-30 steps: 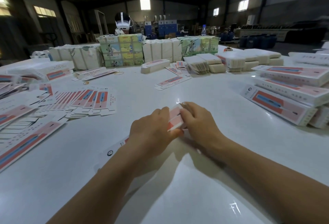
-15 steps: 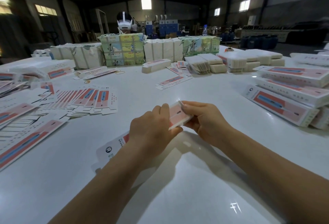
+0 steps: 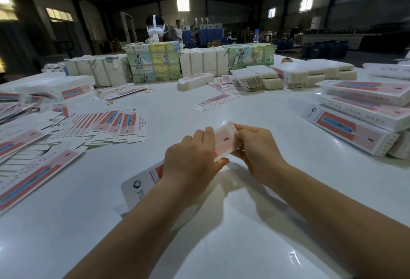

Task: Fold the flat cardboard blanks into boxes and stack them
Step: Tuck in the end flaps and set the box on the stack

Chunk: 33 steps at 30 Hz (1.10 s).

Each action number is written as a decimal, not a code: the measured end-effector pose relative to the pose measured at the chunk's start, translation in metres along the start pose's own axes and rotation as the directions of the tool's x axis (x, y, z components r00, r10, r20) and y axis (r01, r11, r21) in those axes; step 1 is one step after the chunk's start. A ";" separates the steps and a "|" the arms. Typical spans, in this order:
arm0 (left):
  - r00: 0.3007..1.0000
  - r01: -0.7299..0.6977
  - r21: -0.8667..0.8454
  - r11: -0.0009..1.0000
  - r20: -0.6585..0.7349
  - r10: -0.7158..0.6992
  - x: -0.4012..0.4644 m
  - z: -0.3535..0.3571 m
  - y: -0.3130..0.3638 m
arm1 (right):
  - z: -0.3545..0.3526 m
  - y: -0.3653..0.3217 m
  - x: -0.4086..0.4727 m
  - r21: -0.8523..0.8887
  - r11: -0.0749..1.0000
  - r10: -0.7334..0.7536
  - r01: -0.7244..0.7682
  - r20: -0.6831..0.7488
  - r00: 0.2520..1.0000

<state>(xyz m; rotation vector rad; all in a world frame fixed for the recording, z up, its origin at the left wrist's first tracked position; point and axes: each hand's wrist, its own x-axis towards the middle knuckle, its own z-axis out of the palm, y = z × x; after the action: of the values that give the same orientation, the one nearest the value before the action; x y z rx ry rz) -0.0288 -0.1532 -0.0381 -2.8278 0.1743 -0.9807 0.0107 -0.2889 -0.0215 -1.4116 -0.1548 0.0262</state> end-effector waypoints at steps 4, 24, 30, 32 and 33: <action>1.000 0.002 0.030 1.000 -0.021 -0.002 0.000 0.000 0.004 | 0.002 0.000 -0.004 -0.102 0.992 -0.081 0.080 -0.008 0.997; 0.998 0.046 -0.019 0.999 0.034 -0.045 0.003 -0.003 -0.003 | 0.004 0.005 -0.017 -0.492 0.771 -0.336 0.403 0.223 0.915; 0.997 0.045 -0.031 0.999 0.060 -0.043 0.006 -0.002 -0.014 | 0.004 0.003 -0.011 -0.403 0.842 -0.241 0.358 0.311 0.919; 0.997 0.017 0.002 1.000 0.074 -0.017 0.007 -0.004 -0.018 | 0.003 0.004 -0.011 -0.399 0.851 -0.203 0.342 0.350 0.914; 0.996 0.001 0.014 1.000 0.087 -0.003 0.007 -0.006 -0.020 | 0.003 0.005 -0.011 -0.406 0.848 -0.192 0.339 0.362 0.912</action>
<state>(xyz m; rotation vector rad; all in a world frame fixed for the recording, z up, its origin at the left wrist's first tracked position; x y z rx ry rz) -0.0260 -0.1351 -0.0258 -2.8512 0.1541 -0.8538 -0.0002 -0.2865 -0.0271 -1.8477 -0.6586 -0.0255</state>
